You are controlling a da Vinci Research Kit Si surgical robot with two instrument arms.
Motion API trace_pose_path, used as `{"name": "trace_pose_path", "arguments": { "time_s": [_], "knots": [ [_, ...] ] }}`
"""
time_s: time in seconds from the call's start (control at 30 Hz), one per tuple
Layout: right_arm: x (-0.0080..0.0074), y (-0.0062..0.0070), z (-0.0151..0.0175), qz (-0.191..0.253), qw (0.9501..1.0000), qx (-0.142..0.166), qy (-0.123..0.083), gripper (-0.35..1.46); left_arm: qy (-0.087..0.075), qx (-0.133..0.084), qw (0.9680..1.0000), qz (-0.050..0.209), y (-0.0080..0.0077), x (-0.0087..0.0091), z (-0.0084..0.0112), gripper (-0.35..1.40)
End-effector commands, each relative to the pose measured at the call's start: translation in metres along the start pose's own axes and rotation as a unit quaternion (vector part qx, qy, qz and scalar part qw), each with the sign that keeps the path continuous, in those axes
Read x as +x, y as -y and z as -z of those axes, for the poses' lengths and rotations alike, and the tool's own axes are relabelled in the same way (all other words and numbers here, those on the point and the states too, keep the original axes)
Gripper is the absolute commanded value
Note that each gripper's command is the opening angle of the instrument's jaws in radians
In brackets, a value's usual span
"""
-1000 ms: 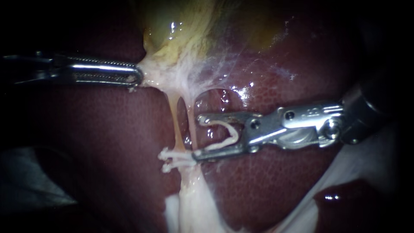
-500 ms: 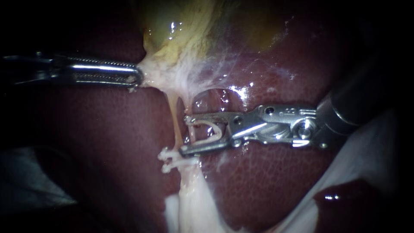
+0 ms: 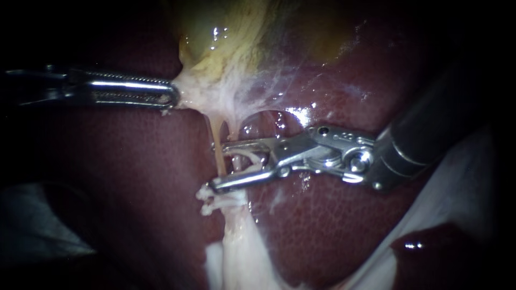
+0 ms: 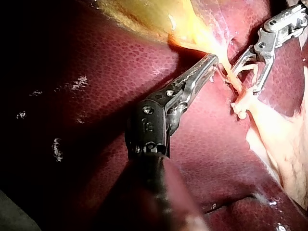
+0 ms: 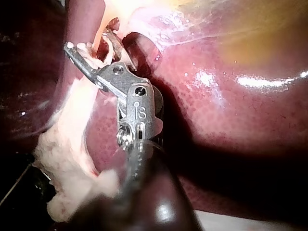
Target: Clipping third clip left tube
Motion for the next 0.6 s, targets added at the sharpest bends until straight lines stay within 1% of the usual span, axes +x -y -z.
{"name": "trace_pose_path", "arguments": {
  "time_s": [0.03,0.17,0.27,0.37,0.6],
  "knots": [
    [0.0001,-0.0001,-0.0002,-0.001,1.0,0.001,-0.004,0.5,0.0,0.0,1.0,0.0,0.0,0.0,0.0,-0.35],
    [0.0005,-0.0001,-0.0011,-0.001,0.9999,0.003,-0.015,0.5,0.0,0.0,1.0,0.0,0.0,0.0,0.0,-0.35],
    [0.0008,0.0003,-0.0014,-0.004,0.9997,0.011,-0.022,0.5,0.0,0.001,1.0,0.0,0.0,0.0,-0.0001,-0.35],
    [0.0014,0.0009,-0.0016,-0.007,0.9994,0.018,-0.028,0.49,0.0,0.001,1.0,0.0,0.0,0.0,-0.0001,-0.35],
    [0.0037,0.0025,-0.0016,-0.013,0.9986,0.025,-0.044,0.48,0.0,0.001,1.0,0.0,0.0,0.0,-0.0001,-0.35]
  ]
}}
